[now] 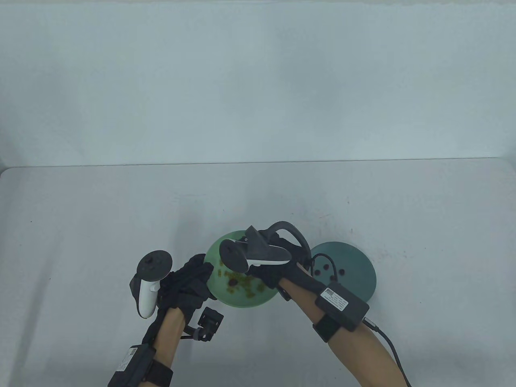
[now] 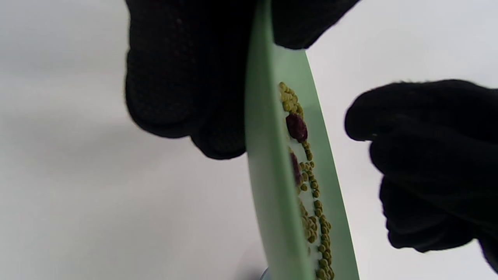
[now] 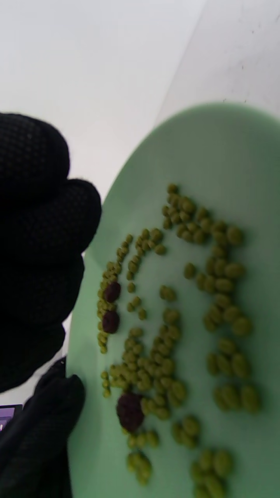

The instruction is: Pick cranberries with hand pinch into plate

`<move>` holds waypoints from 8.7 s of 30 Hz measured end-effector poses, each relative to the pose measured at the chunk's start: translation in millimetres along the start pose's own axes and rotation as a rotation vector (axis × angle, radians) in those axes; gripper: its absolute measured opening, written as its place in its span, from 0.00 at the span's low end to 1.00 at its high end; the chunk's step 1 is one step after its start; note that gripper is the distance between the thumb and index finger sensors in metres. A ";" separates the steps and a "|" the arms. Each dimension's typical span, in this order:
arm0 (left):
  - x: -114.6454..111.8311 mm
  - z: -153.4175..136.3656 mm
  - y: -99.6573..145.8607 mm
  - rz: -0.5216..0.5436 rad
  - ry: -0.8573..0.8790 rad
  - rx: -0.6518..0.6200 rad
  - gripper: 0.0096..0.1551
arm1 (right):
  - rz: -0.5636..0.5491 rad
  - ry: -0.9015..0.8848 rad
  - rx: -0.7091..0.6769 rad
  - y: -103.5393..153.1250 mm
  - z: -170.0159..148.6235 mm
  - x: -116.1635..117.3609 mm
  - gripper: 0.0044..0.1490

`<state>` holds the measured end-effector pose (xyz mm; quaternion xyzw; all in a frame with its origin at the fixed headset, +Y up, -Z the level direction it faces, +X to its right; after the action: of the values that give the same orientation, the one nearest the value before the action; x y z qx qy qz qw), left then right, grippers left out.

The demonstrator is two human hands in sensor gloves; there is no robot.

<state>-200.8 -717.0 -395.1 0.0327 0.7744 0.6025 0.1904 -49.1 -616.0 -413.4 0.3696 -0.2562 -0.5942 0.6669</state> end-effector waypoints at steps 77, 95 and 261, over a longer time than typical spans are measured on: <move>-3.3 1.8 -1.4 -0.013 -0.019 -0.004 0.30 | 0.063 0.015 -0.027 -9.8 18.0 21.1 0.30; -2.7 -1.1 -0.8 -0.004 -0.043 0.018 0.30 | -0.019 0.018 0.220 51.3 -91.7 -15.4 0.30; -0.7 2.0 1.4 0.019 -0.001 -0.004 0.30 | -0.008 0.034 -0.040 25.0 35.3 18.1 0.31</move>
<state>-199.7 -715.0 -394.1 0.0400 0.7727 0.6059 0.1852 -58.7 -639.9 -374.2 0.3674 -0.2313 -0.5956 0.6759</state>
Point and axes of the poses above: the tracker on the back of each hand, its own z axis roughly to the thumb side, its own y axis roughly from the fingertips to the wrist, x = y × z, the point moved 4 cm from there along -y, roughly from the wrist to the fingertips, and after that the axes turned 5 degrees about -z, right-handed, at the moved point
